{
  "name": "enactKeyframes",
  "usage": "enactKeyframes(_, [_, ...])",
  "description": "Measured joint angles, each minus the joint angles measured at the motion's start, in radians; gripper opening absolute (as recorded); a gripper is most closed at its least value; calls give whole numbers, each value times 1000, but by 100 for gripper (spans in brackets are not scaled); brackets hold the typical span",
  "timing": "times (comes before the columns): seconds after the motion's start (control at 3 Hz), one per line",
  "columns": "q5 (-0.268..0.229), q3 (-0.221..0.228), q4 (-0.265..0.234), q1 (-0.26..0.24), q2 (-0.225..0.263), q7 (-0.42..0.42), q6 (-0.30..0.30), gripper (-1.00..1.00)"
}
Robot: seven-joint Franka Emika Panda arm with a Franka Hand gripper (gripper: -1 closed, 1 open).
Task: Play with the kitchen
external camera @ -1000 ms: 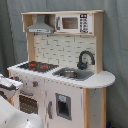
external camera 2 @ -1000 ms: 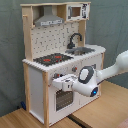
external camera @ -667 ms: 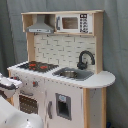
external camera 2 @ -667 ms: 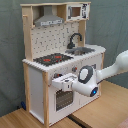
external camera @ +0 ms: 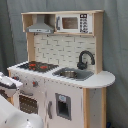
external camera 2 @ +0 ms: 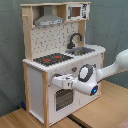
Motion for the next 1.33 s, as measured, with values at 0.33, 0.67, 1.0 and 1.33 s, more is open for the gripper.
enactKeyframes(0.33, [0,-1,-1,-2,13,101,18,-100])
enactKeyframes(0.67, [0,-1,-1,-6,25,204,37,-100])
enactKeyframes(1.0, [0,-2,-1,-9,37,307,54,-100])
enactKeyframes(1.33, [0,-2,-1,-11,46,406,69,-100])
